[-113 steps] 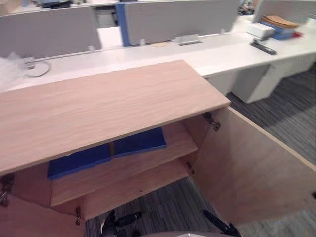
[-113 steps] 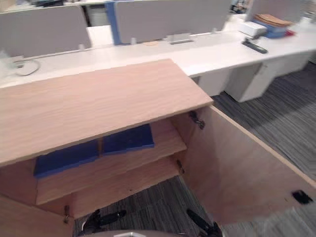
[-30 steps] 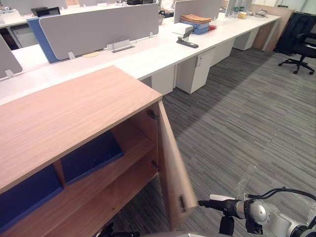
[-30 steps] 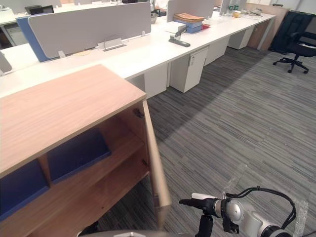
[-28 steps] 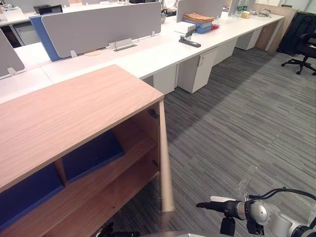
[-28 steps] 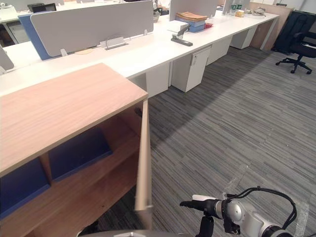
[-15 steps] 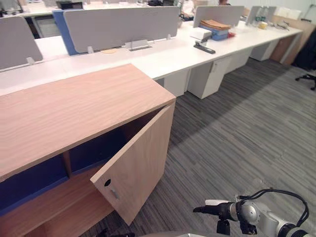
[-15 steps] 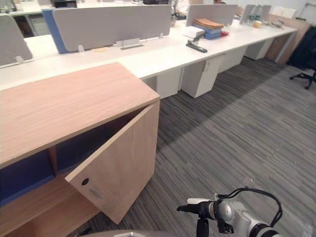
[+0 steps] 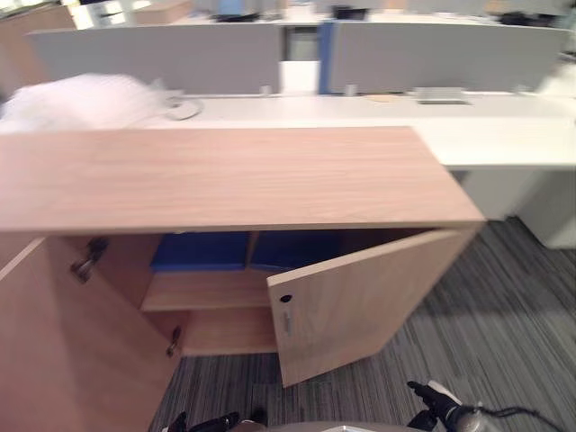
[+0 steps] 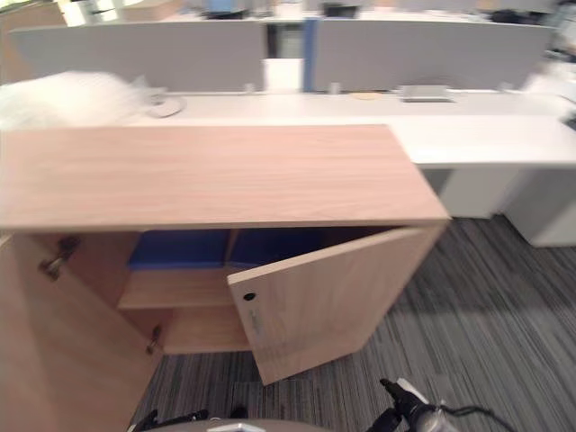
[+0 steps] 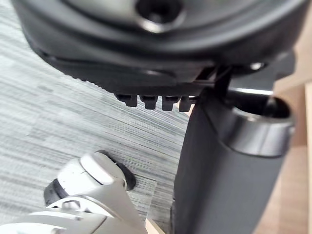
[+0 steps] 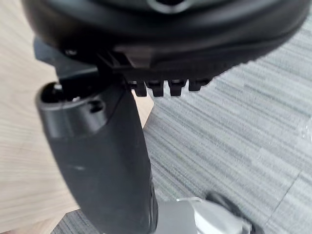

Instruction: Walk over to the cabinet, pick up the folder, carry it to the office cabinet, place the folder inside the office cabinet, then close the office cabinet door

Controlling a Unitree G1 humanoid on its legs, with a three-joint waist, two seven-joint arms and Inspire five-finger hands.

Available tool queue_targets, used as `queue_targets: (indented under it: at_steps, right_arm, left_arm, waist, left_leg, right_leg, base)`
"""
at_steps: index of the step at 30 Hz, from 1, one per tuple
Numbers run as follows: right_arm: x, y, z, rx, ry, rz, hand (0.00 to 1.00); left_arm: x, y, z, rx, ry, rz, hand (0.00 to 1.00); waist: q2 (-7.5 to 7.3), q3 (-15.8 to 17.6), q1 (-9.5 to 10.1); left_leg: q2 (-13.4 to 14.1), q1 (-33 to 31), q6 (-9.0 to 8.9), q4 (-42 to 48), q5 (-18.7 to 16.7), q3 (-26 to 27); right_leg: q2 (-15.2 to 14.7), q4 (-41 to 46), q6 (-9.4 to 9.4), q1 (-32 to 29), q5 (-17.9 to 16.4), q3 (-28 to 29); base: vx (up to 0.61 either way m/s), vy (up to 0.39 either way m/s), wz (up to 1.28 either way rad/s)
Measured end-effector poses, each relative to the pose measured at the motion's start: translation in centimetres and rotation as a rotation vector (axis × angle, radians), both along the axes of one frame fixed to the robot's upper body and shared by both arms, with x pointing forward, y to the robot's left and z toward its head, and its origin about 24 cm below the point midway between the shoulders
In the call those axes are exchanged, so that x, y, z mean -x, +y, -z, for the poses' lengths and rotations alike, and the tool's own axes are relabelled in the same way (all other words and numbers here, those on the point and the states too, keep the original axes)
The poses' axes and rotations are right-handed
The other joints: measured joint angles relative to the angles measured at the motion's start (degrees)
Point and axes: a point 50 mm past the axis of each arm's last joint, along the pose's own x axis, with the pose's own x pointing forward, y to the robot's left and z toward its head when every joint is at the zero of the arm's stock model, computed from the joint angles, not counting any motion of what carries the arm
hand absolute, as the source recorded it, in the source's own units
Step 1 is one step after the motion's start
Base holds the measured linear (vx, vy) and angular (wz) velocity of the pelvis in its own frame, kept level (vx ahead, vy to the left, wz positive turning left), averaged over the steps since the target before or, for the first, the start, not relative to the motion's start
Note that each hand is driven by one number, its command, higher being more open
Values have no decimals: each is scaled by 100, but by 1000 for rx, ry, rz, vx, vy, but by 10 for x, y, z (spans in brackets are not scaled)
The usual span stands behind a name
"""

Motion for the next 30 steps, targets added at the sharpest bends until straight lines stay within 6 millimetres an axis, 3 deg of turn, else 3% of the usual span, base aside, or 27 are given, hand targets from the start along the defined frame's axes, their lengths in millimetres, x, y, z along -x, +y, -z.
queue_targets:
  at_steps: [1,2,4,5,6,9,11,12,13,14,15,16,19,21,23,25,28,30]
  right_arm:
    - [5,9,4,-28,9,54,100]
    - [20,15,10,-46,45,164,100]
    - [29,13,12,-47,52,275,100]
    - [32,12,12,-50,42,342,100]
    - [34,15,13,-53,44,362,100]
    - [37,30,16,-93,38,410,100]
    - [34,34,15,-111,7,444,100]
    - [29,27,12,-113,-33,475,100]
    - [19,26,9,-119,-84,478,100]
    - [18,27,9,-122,-92,491,100]
    - [24,28,10,-132,-86,536,100]
    - [31,25,11,-128,-80,592,100]
    - [43,23,12,-130,-66,682,100]
    - [48,21,13,-137,-62,745,100]
    - [57,20,15,-153,-57,863,100]
    - [60,26,17,-174,-53,929,100]
    - [63,31,18,-189,-44,953,100]
    - [63,32,18,-195,-43,958,100]
  left_arm:
    - [-2,1,-1,-1,-9,-2,100]
    - [-9,-4,-1,17,-32,-22,100]
    - [-7,-9,1,35,-33,-50,100]
    - [-5,-11,1,37,-30,-75,100]
    - [-1,-11,1,35,-26,-90,100]
    - [7,-1,-2,13,-30,-129,100]
    - [3,2,-4,6,-56,-139,100]
    - [-1,-5,-3,28,-65,-151,100]
    - [1,-5,-2,37,-70,-198,100]
    - [0,-4,-2,40,-72,-211,100]
    - [-1,-4,-2,44,-82,-226,100]
    - [-1,-6,-2,51,-85,-234,100]
    - [8,-7,1,57,-58,-259,100]
    - [10,-10,3,68,-43,-269,100]
    - [16,-12,5,85,-23,-293,100]
    - [20,-11,5,92,-22,-317,100]
    - [33,-11,6,91,16,-287,100]
    - [33,-9,6,93,16,-262,100]
  waist:
    - [-85,82,-2]
    - [-7,119,-16]
    - [109,122,30]
    - [202,136,21]
    - [199,147,78]
    - [-50,216,158]
    - [-79,227,173]
    - [103,295,211]
    - [34,297,226]
    - [79,303,114]
    - [41,298,110]
    - [80,328,93]
    - [122,327,-27]
    - [122,329,-74]
    - [159,315,-186]
    - [40,296,-146]
    - [-1,222,-161]
    - [-11,213,-156]
  left_leg:
    - [-108,-43,-16,-67,17,-244]
    - [-154,-172,-174,-50,93,-591]
    - [-216,-306,-268,312,67,-494]
    - [-139,-394,-388,319,18,-354]
    - [-39,-434,-509,275,76,-348]
    - [111,-345,-515,223,109,-345]
    - [325,-365,-476,295,139,-277]
    - [550,-395,-451,396,161,-35]
    - [484,-511,-365,558,216,573]
    - [537,-542,-255,598,225,820]
    - [629,-705,195,1143,-141,1750]
    - [670,-859,235,2151,-623,2448]
    - [819,-623,163,2968,-1061,3495]
    - [868,-334,182,2759,-1230,4014]
    - [776,197,114,1594,-1190,4402]
    - [361,583,242,634,-626,4312]
    - [-7,1215,378,-780,65,4128]
    - [-79,1198,393,-835,87,4037]
  right_leg:
    - [30,-363,145,17,-58,297]
    - [11,-512,62,175,-138,-237]
    - [19,-651,15,262,-118,-558]
    - [120,-820,-26,326,-52,-834]
    - [216,-912,-46,351,-5,-909]
    - [470,-1200,-20,705,175,-1107]
    - [727,-763,154,581,323,-1117]
    - [786,-255,-52,209,91,-1062]
    - [578,-1234,-205,300,441,-1175]
    - [639,-1398,-265,501,558,-1313]
    - [549,-1538,-342,550,640,-1595]
    - [509,-1570,-341,694,641,-1836]
    - [394,-1747,-340,1001,641,-2514]
    - [268,-1823,-336,1055,643,-2949]
    - [96,-1839,-309,1090,653,-3513]
    - [-157,-1838,-143,1129,735,-3667]
    - [-309,-1914,14,1201,827,-3707]
    - [-360,-1951,116,1218,888,-3724]
  base:
    - [-318,-428,254]
    - [-233,-275,202]
    - [-96,-217,138]
    - [10,-174,90]
    - [52,-209,75]
    - [130,-231,52]
    - [108,-192,41]
    - [10,-72,0]
    - [-57,-8,16]
    - [-116,31,52]
    - [-65,-20,95]
    - [-11,-50,91]
    - [10,-46,115]
    - [17,-25,126]
    - [61,49,145]
    - [46,88,82]
    - [96,110,46]
    - [26,68,24]
